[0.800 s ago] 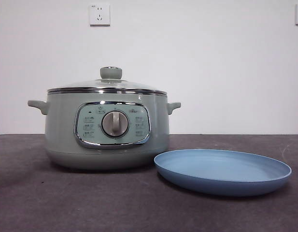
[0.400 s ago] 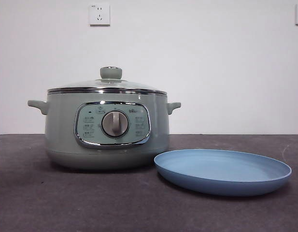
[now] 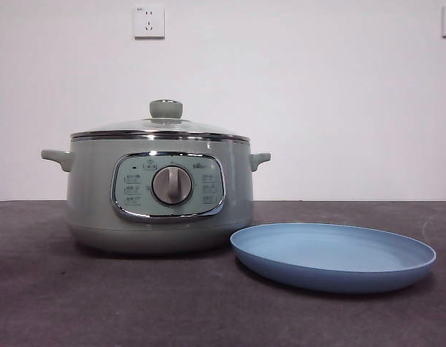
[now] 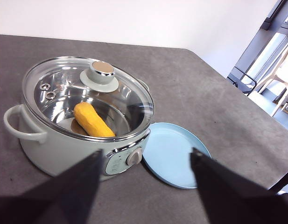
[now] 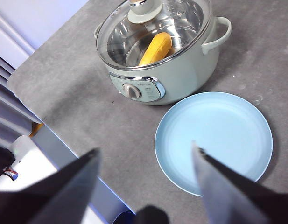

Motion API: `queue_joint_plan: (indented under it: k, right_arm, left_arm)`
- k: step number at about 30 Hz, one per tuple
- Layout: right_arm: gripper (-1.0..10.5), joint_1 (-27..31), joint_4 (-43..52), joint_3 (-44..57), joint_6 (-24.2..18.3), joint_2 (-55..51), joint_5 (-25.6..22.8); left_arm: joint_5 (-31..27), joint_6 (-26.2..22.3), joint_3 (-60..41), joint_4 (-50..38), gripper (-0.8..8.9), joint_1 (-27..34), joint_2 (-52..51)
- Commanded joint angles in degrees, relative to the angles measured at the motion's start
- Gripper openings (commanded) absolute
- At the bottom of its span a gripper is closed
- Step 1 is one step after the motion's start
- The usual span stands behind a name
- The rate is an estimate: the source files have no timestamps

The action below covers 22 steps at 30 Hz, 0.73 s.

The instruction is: Take the corn out from the steamer,put the corn on the plate,close the lid

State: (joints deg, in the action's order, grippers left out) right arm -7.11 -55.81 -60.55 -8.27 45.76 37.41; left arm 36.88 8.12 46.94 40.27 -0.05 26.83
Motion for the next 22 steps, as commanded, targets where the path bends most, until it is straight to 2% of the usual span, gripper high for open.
queue_joint_plan:
  k: [1, 7, 14, 22]
  right_arm:
    - [6.6, -0.1, 0.0, -0.2, 0.6, 0.0, 0.0]
    - [6.6, -0.1, 0.0, -0.2, 0.9, 0.0, 0.0]
    - [6.6, -0.1, 0.1, -0.2, 0.9, 0.1, 0.0]
    - [6.6, -0.1, 0.2, -0.2, 0.9, 1.3, 0.0]
  left_arm:
    - [0.8, -0.7, 0.2, -1.0, 5.98, 0.0, 0.9]
    - [1.0, -0.7, 1.4, -6.7, 5.98, 0.0, 6.2]
    - [0.4, -2.2, 9.7, -12.6, 5.98, -3.4, 20.3]
    - [-9.4, -7.2, 22.2, -16.8, 5.97, -12.5, 38.5]
